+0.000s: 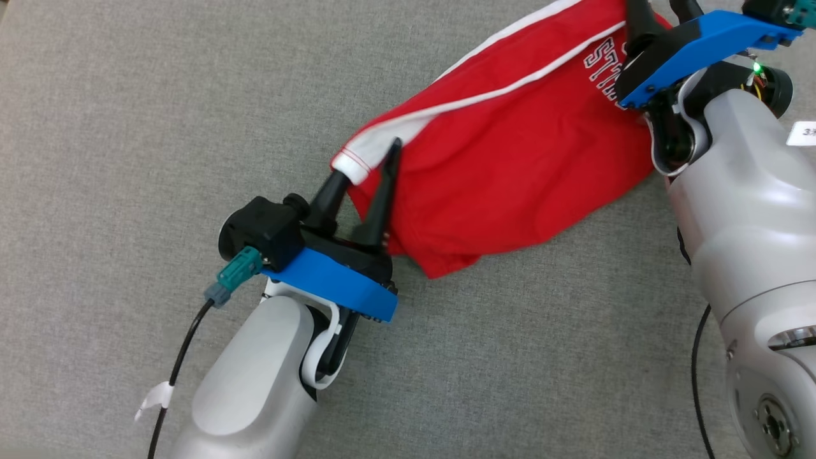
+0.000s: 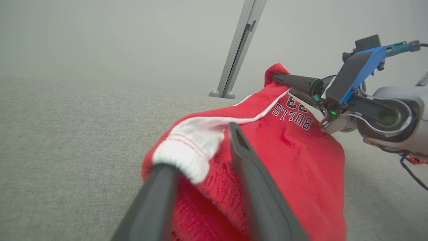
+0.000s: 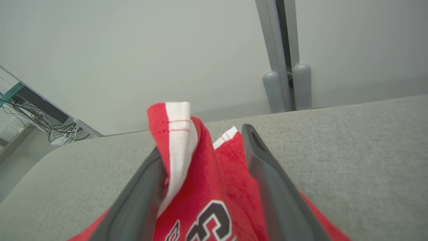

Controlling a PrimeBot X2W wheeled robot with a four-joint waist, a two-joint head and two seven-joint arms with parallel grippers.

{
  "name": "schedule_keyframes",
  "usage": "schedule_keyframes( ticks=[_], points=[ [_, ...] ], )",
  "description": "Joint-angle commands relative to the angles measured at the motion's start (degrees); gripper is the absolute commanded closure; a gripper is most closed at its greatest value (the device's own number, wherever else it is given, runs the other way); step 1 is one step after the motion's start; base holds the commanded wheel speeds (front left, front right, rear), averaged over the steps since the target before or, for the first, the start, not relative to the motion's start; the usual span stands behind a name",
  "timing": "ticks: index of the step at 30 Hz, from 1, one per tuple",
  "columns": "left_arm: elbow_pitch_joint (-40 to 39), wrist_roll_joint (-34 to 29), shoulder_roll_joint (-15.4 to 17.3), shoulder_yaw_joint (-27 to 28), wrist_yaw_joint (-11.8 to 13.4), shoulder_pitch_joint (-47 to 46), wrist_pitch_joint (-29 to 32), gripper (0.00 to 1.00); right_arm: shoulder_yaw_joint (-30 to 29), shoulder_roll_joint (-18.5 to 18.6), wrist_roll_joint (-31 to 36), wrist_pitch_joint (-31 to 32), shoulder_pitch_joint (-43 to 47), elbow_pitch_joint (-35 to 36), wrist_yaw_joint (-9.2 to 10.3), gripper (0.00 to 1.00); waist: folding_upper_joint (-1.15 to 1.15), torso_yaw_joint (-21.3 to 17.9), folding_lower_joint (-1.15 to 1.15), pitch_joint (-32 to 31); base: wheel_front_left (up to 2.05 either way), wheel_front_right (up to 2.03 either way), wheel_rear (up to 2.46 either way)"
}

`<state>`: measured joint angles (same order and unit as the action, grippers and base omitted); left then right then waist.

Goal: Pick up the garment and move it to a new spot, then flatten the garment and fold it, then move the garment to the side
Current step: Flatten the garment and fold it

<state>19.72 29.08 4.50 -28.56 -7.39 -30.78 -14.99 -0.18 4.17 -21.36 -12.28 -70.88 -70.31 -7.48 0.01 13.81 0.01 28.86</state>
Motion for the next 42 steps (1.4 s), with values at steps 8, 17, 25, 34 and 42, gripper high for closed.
schedule_keyframes(
  ticks=[8, 17, 25, 34, 42],
  points=[
    [-1.64, -6.03, 0.11, 3.97, -0.15, 6.5, -0.26, 0.0, 8.02, 3.33, 2.7, -1.84, 4.0, 0.21, -0.02, 0.0, -0.01, -0.72, -0.01, -4.02, 0.0, 0.0, 0.0],
    [-5.48, -8.97, 0.87, 8.22, -0.15, 13.4, -0.26, 0.0, 11.9, 7.64, -2.23, -1.41, 9.05, 2.35, -0.02, 0.0, -0.01, 0.11, -0.01, -6.85, 0.0, 0.0, 0.0],
    [-15.35, -14.74, -1.0, 19.53, 2.81, 18.65, -0.25, 0.0, 16.89, 13.37, -2.73, 0.19, 10.59, 1.85, -0.02, 0.0, -0.01, 1.87, -0.01, -6.32, 0.0, 0.0, 0.0],
    [-20.36, -14.49, -1.66, 23.46, 6.48, 21.96, -0.25, 0.0, 23.45, 14.34, -2.09, 2.35, 9.21, 2.63, -0.02, 0.0, -0.01, 3.7, -0.01, -4.96, 0.0, 0.0, 0.0],
    [-20.51, -13.7, -1.65, 22.16, 8.21, 20.9, -0.25, 0.0, 29.94, 17.61, 3.83, 5.43, 7.22, -1.01, -0.01, 0.0, -0.01, 4.99, -0.01, -3.89, 0.0, 0.0, 0.0]
  ],
)
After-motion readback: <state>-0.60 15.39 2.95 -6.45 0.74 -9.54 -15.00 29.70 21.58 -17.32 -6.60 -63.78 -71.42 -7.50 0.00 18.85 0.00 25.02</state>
